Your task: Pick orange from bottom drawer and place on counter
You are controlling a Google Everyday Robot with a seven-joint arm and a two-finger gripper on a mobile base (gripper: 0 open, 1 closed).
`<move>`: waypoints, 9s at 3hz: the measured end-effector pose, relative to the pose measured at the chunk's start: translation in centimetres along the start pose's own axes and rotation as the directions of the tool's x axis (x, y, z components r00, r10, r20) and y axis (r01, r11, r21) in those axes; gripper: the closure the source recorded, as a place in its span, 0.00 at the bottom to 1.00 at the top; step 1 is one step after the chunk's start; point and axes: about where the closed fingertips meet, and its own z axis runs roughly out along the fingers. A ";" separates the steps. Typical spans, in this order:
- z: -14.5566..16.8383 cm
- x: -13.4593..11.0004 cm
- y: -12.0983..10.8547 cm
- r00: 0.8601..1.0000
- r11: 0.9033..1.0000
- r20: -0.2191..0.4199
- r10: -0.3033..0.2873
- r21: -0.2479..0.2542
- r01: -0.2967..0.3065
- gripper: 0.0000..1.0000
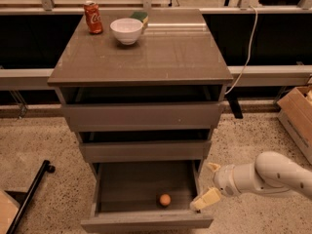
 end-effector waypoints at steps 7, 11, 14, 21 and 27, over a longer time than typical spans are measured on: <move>23.3 8.8 -9.2 0.992 0.993 -0.057 0.112 0.045 -0.109 0.00; 30.1 11.0 -10.3 0.985 0.985 -0.007 0.172 0.030 -0.172 0.00; 38.3 16.0 -9.5 0.955 0.957 -0.092 0.283 -0.041 -0.288 0.00; 27.5 11.9 -8.5 0.987 0.983 0.066 0.149 -0.114 -0.141 1.00; -8.2 -7.1 -4.7 0.802 0.772 -0.229 -0.552 0.225 0.595 1.00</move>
Offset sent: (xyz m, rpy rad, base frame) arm -0.0042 0.0123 -0.0259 -0.0647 0.0517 -0.0446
